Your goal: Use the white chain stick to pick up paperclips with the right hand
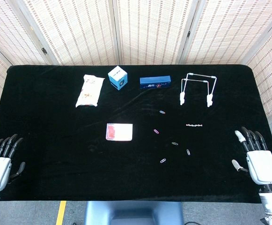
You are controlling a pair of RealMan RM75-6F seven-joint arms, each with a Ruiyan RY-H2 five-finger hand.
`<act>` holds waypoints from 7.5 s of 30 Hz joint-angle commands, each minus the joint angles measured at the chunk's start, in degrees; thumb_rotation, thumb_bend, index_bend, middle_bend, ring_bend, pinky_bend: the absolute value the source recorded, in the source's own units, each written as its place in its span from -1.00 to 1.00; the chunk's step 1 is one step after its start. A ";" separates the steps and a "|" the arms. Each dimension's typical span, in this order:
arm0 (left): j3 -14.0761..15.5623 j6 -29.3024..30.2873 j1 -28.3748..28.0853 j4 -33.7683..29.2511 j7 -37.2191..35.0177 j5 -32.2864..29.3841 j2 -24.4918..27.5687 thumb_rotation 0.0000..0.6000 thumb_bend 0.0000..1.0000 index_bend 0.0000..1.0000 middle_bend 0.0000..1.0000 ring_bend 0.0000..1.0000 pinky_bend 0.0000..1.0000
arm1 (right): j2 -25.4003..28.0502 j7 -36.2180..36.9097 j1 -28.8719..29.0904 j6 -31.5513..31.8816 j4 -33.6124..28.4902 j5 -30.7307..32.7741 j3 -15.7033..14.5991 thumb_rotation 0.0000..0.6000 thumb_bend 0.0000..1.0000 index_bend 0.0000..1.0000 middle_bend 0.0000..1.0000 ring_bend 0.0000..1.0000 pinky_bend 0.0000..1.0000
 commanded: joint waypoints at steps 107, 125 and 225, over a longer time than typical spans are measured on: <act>-0.89 2.72 1.10 3.18 -20.50 0.19 5.70 1.00 0.00 -1.00 -1.00 -1.00 -0.99 | -35.58 -5.99 33.39 -36.61 45.94 21.58 9.65 1.00 -0.13 -0.01 -1.00 -1.00 -1.00; -0.88 2.94 1.19 3.16 -20.36 0.29 5.63 1.00 0.00 -1.00 -1.00 -1.00 -0.99 | -36.92 -6.08 33.30 -35.45 48.13 21.39 10.08 1.00 -0.09 0.27 -1.00 -1.00 -1.00; -2.27 3.05 1.63 5.73 -27.19 -2.11 6.69 1.00 0.00 -1.00 -1.00 -1.00 -0.99 | -44.38 2.27 46.00 -33.60 53.68 18.64 16.38 1.00 -0.05 0.81 -0.62 -0.88 -1.00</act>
